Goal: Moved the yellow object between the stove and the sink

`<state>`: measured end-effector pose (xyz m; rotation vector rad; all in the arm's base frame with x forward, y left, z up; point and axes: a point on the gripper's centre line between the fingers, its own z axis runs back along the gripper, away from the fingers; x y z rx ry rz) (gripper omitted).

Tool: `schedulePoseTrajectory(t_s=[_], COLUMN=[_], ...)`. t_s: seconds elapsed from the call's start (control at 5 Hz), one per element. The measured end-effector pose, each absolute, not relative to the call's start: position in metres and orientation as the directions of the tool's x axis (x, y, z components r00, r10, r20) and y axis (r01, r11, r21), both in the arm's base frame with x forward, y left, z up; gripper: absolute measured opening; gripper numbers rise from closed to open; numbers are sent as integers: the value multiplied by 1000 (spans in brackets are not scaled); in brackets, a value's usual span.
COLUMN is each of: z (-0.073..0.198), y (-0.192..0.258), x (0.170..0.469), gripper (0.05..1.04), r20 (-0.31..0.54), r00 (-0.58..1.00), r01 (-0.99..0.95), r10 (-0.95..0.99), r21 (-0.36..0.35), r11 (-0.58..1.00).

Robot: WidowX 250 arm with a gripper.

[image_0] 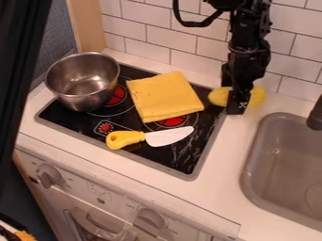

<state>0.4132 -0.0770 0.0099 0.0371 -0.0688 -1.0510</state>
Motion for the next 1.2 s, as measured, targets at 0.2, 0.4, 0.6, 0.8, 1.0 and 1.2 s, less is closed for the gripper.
schedulePoseTrajectory(t_s=[0.2,0.4,0.6,0.8,1.0,1.2], z=[8,8,12,34,62,89], y=[-78,-76,-76,-72,-71,-81], x=[410,406,399,402,403,396], gripper=[1001,1001,1001,1001,1001,1001], r20=[28,22,45,66,85,115], r00=[503,496,505,524,523,502], r01=[862,865,859,841,832,830], r10=[-864,-868,-862,-849,-848,-857], r21=[63,77,73,116,166,214], r11=[503,496,507,528,530,515])
